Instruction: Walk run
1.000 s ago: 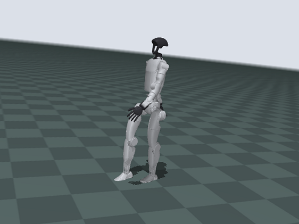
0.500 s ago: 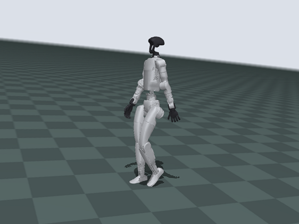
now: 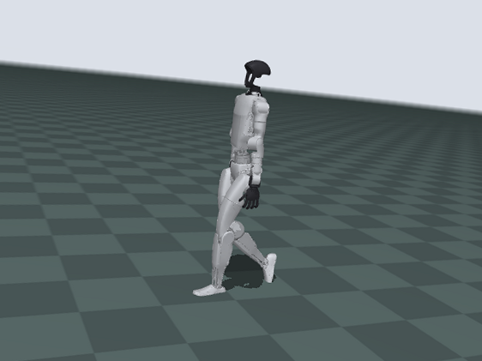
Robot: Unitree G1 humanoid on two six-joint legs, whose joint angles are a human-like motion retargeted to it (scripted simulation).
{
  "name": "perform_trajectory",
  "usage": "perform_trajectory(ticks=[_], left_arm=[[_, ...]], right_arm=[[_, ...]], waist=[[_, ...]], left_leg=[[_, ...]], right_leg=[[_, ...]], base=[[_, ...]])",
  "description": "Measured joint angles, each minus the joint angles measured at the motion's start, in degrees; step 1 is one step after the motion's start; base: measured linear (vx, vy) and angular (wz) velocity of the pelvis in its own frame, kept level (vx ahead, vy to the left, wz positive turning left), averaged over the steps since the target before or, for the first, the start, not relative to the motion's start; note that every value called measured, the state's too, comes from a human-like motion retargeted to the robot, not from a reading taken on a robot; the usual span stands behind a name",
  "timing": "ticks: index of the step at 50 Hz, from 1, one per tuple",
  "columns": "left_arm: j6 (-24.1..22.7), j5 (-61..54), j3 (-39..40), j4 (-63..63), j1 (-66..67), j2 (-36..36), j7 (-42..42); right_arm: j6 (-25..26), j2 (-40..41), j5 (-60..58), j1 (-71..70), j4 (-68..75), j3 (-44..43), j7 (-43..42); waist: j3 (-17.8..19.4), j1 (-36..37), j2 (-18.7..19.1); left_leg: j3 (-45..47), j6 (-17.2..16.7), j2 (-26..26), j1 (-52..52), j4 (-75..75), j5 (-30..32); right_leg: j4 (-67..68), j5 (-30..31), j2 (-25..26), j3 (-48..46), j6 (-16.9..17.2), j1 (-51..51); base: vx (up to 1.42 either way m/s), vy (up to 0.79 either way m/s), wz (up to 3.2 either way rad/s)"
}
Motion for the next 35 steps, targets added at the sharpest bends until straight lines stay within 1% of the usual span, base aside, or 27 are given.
perform_trajectory(ticks=[1, 2, 3, 5, 7, 8, 10, 12, 13, 15, 17, 18, 19, 20, 21, 22, 23, 25, 26, 27, 28, 30, 32, 33, 35], left_arm=[[0.0, 0.7, -0.3, -1.7, -2.5, 0.1, -0.3], [-0.4, 1.2, -0.7, -3.3, -5.0, 0.3, -0.4], [-1.3, 1.4, -1.5, -5.1, -7.3, 0.6, -0.1], [-3.8, 1.1, -3.9, -8.9, -11.2, 1.0, 0.6], [-6.6, -0.1, -6.9, -13.1, -14.2, 1.6, 1.1], [-7.9, -0.7, -8.2, -15.1, -15.4, 2.1, 1.2], [-10.0, -1.5, -10.2, -19.2, -17.6, 3.3, 1.0], [-11.5, -0.7, -10.6, -22.6, -19.5, 4.6, 0.2], [-12.0, 0.0, -10.4, -24.0, -20.2, 5.1, -0.1], [-12.8, 1.4, -9.7, -26.1, -20.7, 5.5, -0.4], [-12.8, 1.9, -9.3, -26.4, -19.7, 5.0, 0.7], [-12.7, 2.0, -9.0, -26.0, -18.9, 4.3, 1.4], [-12.6, 2.1, -8.6, -25.1, -17.7, 3.4, 2.2], [-12.6, 2.2, -8.3, -23.8, -16.4, 2.3, 2.9], [-12.6, 2.2, -8.1, -21.3, -14.8, 1.2, 3.3], [-12.7, 2.5, -7.9, -18.3, -13.1, 0.2, 3.4], [-12.8, 3.2, -7.5, -14.5, -11.4, -0.6, 3.3], [-11.9, 4.7, -7.4, -6.4, -7.5, -1.3, 1.8], [-10.4, 5.0, -8.2, -2.9, -5.8, -1.0, 0.4], [-8.6, 5.5, -9.0, 0.2, -4.0, -0.6, -0.9], [-6.6, 6.4, -9.6, 2.5, -1.9, -0.1, -2.1], [-1.5, 10.6, -8.5, 3.3, 3.9, -0.6, -2.7], [2.0, 15.6, -6.2, 3.3, 9.5, -2.8, -1.0], [2.6, 17.6, -5.2, 3.3, 12.2, -3.9, -0.3], [1.8, 19.9, -4.2, 3.3, 16.9, -5.3, -0.3]], right_arm=[[1.5, 0.4, -1.4, 1.9, 0.7, -0.6, 0.8], [2.9, 0.9, -2.9, 3.9, 1.2, -1.2, 1.3], [3.7, 1.5, -4.4, 5.9, 1.5, -2.0, 1.5], [4.0, 2.4, -6.7, 9.8, 1.8, -3.2, 0.8], [3.5, 2.7, -8.0, 13.4, 2.2, -3.8, -0.6], [3.5, 2.7, -8.3, 15.1, 2.4, -3.9, -1.2], [4.5, 2.9, -8.5, 17.9, 2.9, -4.3, -2.4], [7.1, 3.0, -7.6, 19.6, 2.9, -5.0, -2.7], [8.5, 3.1, -6.8, 20.1, 2.9, -5.4, -2.6], [11.4, 3.1, -4.2, 20.3, 2.9, -6.1, -2.0], [12.2, 3.1, -1.3, 20.1, 2.9, -6.5, -1.3], [12.1, 3.1, 0.2, 19.7, 2.9, -6.7, -0.9], [11.9, 3.0, 1.2, 18.9, 2.9, -7.1, -0.5], [11.5, 2.9, 2.1, 17.9, 2.9, -7.6, -0.2], [10.5, 2.8, 2.2, 16.8, 2.9, -8.5, -0.2], [9.3, 2.5, 2.2, 15.7, 2.9, -9.2, -0.3], [7.6, 2.1, 2.0, 14.4, 2.9, -9.7, -0.6], [4.4, 1.0, 2.6, 10.8, 2.9, -9.5, -1.0], [3.5, 0.4, 3.3, 7.8, 2.7, -9.0, -0.8], [2.9, -0.1, 3.9, 5.0, 2.2, -8.5, -0.5], [2.9, -0.2, 4.2, 2.1, 1.2, -8.0, 0.1], [2.9, 0.3, 3.9, -3.4, -1.6, -8.1, 1.6], [1.1, -0.2, 3.3, -8.0, -5.4, -9.0, 3.4], [-0.5, -0.5, 3.5, -9.9, -7.4, -8.8, 3.9], [-4.1, -1.1, 5.7, -13.6, -11.2, -6.8, 4.7]], waist=[[0.3, -0.2, 1.1], [0.7, -0.6, 2.0], [1.2, -1.7, 2.6], [2.3, -5.1, 4.9], [3.0, -8.3, 6.3], [3.2, -9.6, 6.4], [3.7, -12.2, 5.8], [4.4, -14.0, 4.7], [4.6, -14.6, 4.5], [4.7, -13.9, 4.7], [4.3, -13.0, 5.2], [4.1, -13.3, 5.4], [3.7, -13.5, 5.8], [3.1, -13.6, 6.3], [2.6, -14.9, 7.1], [2.1, -15.9, 7.8], [1.5, -16.7, 8.5], [0.3, -16.2, 7.7], [0.7, -16.0, 6.9], [1.3, -16.0, 6.5], [2.5, -16.7, 6.8], [1.9, -16.6, 4.3], [1.6, -14.8, 3.6], [1.6, -13.2, 2.8], [1.9, -9.3, 0.2]], left_leg=[[-1.4, -0.2, -0.1, 2.2, -1.2, -0.8], [-2.7, -0.6, -0.3, 4.3, -2.5, -1.3], [-3.9, -1.1, -0.7, 6.5, -3.9, -1.4], [-5.6, -2.3, -0.4, 11.0, -7.3, -1.3], [-6.2, -3.1, -0.7, 15.2, -10.4, -1.6], [-6.2, -3.4, -1.3, 17.1, -11.3, -2.2], [-6.3, -4.0, -3.0, 21.1, -13.0, -3.6], [-6.2, -4.8, -4.6, 25.0, -13.7, -5.4], [-6.1, -5.3, -4.8, 26.8, -13.9, -6.3], [-4.7, -6.7, -4.6, 29.7, -13.9, -7.8], [-3.4, -8.3, -4.1, 32.0, -12.9, -7.9], [-3.8, -9.3, -4.1, 32.9, -11.9, -6.8], [-4.1, -10.9, -3.9, 33.4, -10.8, -4.6], [-4.3, -12.8, -3.6, 33.6, -9.6, -1.7], [-5.2, -15.1, -2.5, 33.8, -7.8, 3.6], [-6.4, -17.7, -1.6, 33.7, -5.6, 9.6], [-8.3, -20.7, -1.2, 33.1, -2.7, 17.3], [-10.1, -25.5, -4.0, 29.9, 6.3, 31.3], [-9.5, -25.5, -5.7, 27.0, 13.1, 35.5], [-9.2, -25.5, -6.5, 24.0, 20.5, 38.6], [-9.7, -25.5, -5.3, 21.0, 28.9, 39.2], [-7.4, -24.0, -4.1, 16.0, 34.4, 34.6], [-2.7, -18.6, -1.0, 9.4, 38.3, 27.0], [-2.6, -17.1, -2.1, 6.3, 38.1, 24.6], [-1.6, -14.3, -4.0, -0.2, 35.6, 19.3]], right_leg=[[0.6, -3.1, 0.5, -0.9, -2.3, -2.6], [1.0, -6.2, 1.1, -1.4, -3.9, -5.1], [0.9, -9.6, 1.7, -0.8, -4.0, -7.6], [-2.2, -16.8, 1.7, -0.4, -3.1, -12.2], [-8.7, -22.5, -1.1, -1.5, -3.3, -16.4], [-13.6, -23.2, -3.3, -2.2, -2.8, -17.8], [-24.0, -22.7, -8.4, -5.3, -2.7, -19.7], [-33.1, -24.4, -12.5, -7.9, -3.4, -21.4], [-37.3, -25.7, -13.2, -7.8, -3.8, -22.5], [-46.6, -27.7, -12.5, -4.9, -3.4, -24.0], [-49.5, -29.7, -11.9, -5.7, -3.3, -24.9], [-48.7, -29.4, -12.1, -6.5, -3.3, -24.5], [-46.6, -29.6, -12.0, -7.4, -5.2, -24.4], [-43.7, -30.1, -11.8, -8.3, -8.0, -24.3], [-42.4, -27.8, -12.7, -11.7, -7.5, -23.7], [-41.3, -25.8, -12.9, -12.4, -7.5, -22.9], [-40.6, -24.7, -11.5, -7.9, -8.7, -21.8], [-36.8, -25.3, -12.3, -3.3, -11.1, -21.0], [-35.0, -27.3, -12.3, -0.1, -12.3, -20.2], [-33.6, -29.1, -12.0, 1.0, -13.5, -18.8], [-33.0, -30.5, -11.3, -2.2, -14.6, -16.4], [-36.2, -30.6, -11.1, -3.9, -17.2, -11.9], [-37.9, -31.5, -8.9, -0.2, -18.5, -8.8], [-38.6, -31.7, -8.5, 1.5, -18.7, -7.2], [-39.8, -31.8, -8.5, 4.6, -19.5, -4.3]], base=[[0.89, -0.01, -0.02], [1.12, -0.04, 0.53], [1.06, -0.04, 0.95], [0.82, 0.00, 1.43], [0.95, -0.07, 1.26], [1.12, -0.18, 0.96], [0.91, -0.18, 0.80], [0.99, -0.28, 0.55], [1.05, -0.33, 0.17], [0.87, -0.26, -0.34], [1.01, -0.33, -0.34], [1.20, -0.42, 0.09], [1.23, -0.43, 0.27], [1.26, -0.44, 0.61], [1.35, -0.50, 0.88], [1.53, -0.62, 1.00], [1.45, -0.59, 0.55], [1.10, -0.35, -0.13], [0.90, -0.20, -0.40], [1.03, -0.32, -0.34], [1.03, -0.51, -0.34], [0.88, -0.65, -0.47], [1.15, -0.46, -0.88], [1.20, -0.37, -1.32], [0.82, -0.27, -1.57]])
